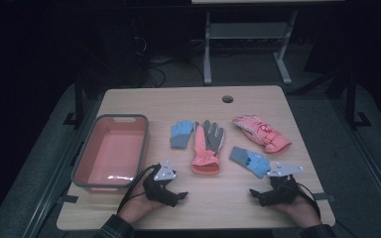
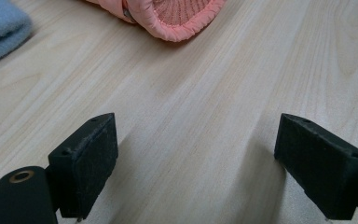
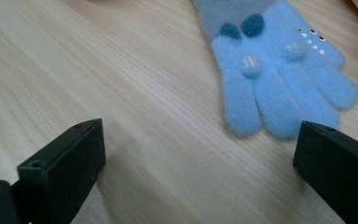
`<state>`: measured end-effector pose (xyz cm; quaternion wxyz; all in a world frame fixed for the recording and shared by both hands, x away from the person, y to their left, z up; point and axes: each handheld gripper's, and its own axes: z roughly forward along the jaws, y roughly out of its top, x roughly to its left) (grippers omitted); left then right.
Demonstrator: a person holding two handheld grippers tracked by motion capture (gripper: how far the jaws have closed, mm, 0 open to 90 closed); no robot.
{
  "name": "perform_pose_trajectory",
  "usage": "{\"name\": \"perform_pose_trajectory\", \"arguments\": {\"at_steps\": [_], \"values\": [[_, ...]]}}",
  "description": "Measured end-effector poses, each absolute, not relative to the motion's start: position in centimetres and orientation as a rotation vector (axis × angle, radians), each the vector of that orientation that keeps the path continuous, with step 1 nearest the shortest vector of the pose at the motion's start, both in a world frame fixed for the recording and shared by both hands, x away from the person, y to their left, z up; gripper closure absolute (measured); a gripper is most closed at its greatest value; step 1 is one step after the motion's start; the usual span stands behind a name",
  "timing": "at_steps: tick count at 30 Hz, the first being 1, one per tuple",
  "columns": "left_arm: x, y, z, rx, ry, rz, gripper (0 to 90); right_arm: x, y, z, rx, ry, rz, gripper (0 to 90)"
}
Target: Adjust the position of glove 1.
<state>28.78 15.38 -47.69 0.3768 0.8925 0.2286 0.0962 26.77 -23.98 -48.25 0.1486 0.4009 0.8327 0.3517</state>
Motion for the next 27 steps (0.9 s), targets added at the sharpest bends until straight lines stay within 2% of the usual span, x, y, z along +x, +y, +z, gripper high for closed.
{"name": "perform_pose_trajectory", "arguments": {"at_steps": [13,16,19,22,27], "values": [[28.9,15.3,-47.7,2.278,0.586,0.242,12.7,26.9,-24.0,-48.0,1.146,2.432,0.981,1.8],[28.9,15.3,-47.7,2.277,0.586,0.242,12.6,26.9,-24.0,-47.5,1.116,2.468,0.972,15.1],[28.9,15.3,-47.7,2.278,0.585,0.243,12.7,26.9,-23.9,-47.1,1.132,2.48,0.989,15.4],[28.9,15.3,-47.7,2.278,0.583,0.246,12.7,26.9,-23.8,-46.5,1.124,2.469,0.995,20.3],[28.9,15.2,-47.7,2.27,0.59,0.239,12.7,27.3,-23.8,-45.4,1.142,2.425,1.034,39.0]]}}
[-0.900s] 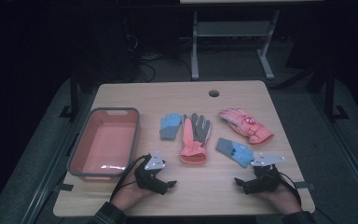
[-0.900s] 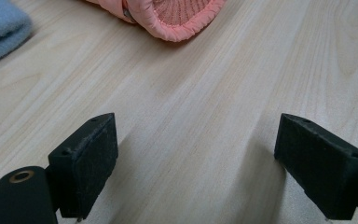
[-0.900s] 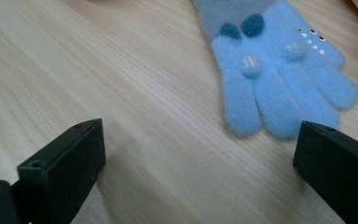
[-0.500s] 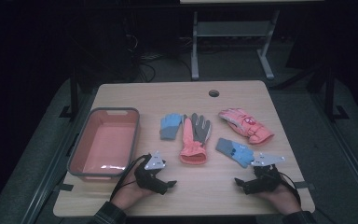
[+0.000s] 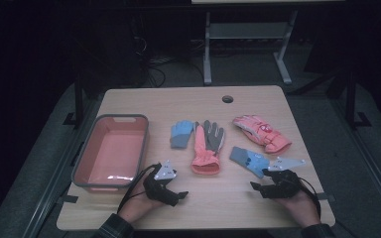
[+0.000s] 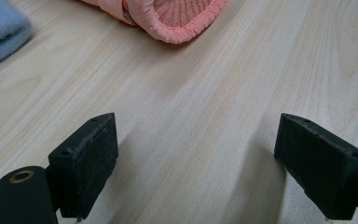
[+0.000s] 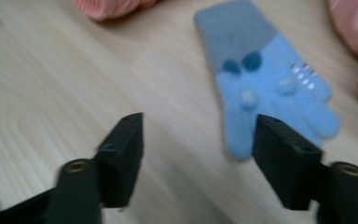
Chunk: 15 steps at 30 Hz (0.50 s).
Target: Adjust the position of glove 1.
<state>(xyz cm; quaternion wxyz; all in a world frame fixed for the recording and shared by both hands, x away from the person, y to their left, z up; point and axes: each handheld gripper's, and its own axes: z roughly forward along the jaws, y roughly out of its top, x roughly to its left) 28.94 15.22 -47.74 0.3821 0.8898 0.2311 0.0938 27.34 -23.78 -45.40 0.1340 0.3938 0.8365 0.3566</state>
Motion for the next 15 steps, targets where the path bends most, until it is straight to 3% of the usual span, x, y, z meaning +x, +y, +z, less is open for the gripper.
{"name": "perform_pose_trajectory", "arguments": {"at_steps": [6,10,15], "values": [[29.0,15.2,-47.7,2.273,0.585,0.242,12.7,28.4,-23.8,-44.4,1.17,2.399,1.093,72.4],[29.0,15.2,-47.7,2.274,0.583,0.241,12.7,29.1,-23.6,-44.1,1.164,2.389,1.125,88.2],[29.0,15.2,-47.7,2.273,0.584,0.24,12.7,30.0,-22.9,-43.7,1.144,2.385,1.13,89.9]]}}
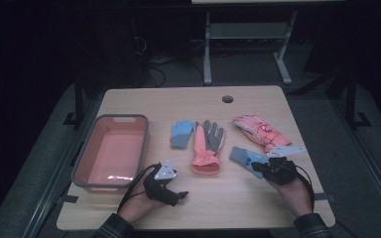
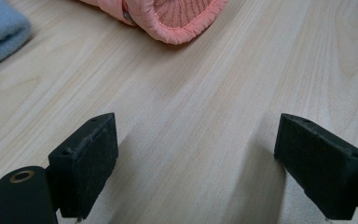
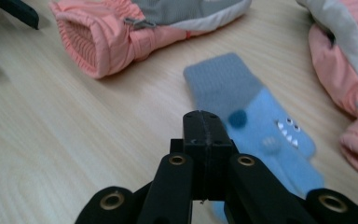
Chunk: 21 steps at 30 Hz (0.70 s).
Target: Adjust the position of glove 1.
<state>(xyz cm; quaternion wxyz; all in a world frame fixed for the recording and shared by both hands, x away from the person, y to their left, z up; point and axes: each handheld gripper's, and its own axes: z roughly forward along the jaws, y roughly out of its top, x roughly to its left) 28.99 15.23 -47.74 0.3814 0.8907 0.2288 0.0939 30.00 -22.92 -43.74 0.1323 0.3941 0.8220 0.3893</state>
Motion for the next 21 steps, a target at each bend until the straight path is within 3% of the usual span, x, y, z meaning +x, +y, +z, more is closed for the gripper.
{"name": "perform_pose_trajectory", "arguments": {"at_steps": [21], "values": [[29.0,15.2,-47.7,2.276,0.583,0.238,12.7,36.0,-19.3,-44.1,1.131,2.378,1.153,90.0]]}}
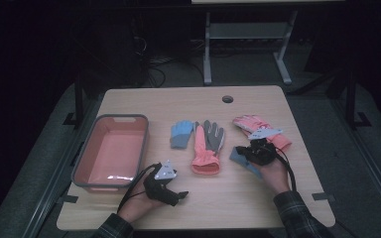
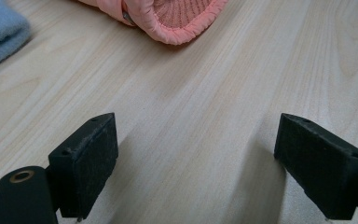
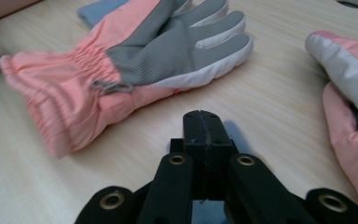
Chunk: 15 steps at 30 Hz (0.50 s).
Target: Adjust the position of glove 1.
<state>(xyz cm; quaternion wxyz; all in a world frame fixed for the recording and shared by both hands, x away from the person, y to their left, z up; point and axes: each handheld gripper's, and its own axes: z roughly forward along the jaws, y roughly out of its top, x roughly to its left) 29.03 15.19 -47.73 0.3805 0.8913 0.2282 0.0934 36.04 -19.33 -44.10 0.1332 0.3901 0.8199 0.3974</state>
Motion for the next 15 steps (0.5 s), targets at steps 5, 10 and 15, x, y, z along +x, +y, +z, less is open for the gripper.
{"name": "perform_pose_trajectory", "arguments": {"at_steps": [5,10,15], "values": [[29.0,15.2,-47.7,2.276,0.583,0.239,12.7,37.2,-19.0,-44.8,1.162,2.392,1.121,90.0],[29.0,15.2,-47.7,2.276,0.583,0.239,12.7,38.0,-18.8,-45.9,1.164,2.408,1.084,90.0],[29.0,15.2,-47.7,2.275,0.583,0.24,12.7,37.9,-18.7,-46.3,1.174,2.432,1.077,90.0]]}}
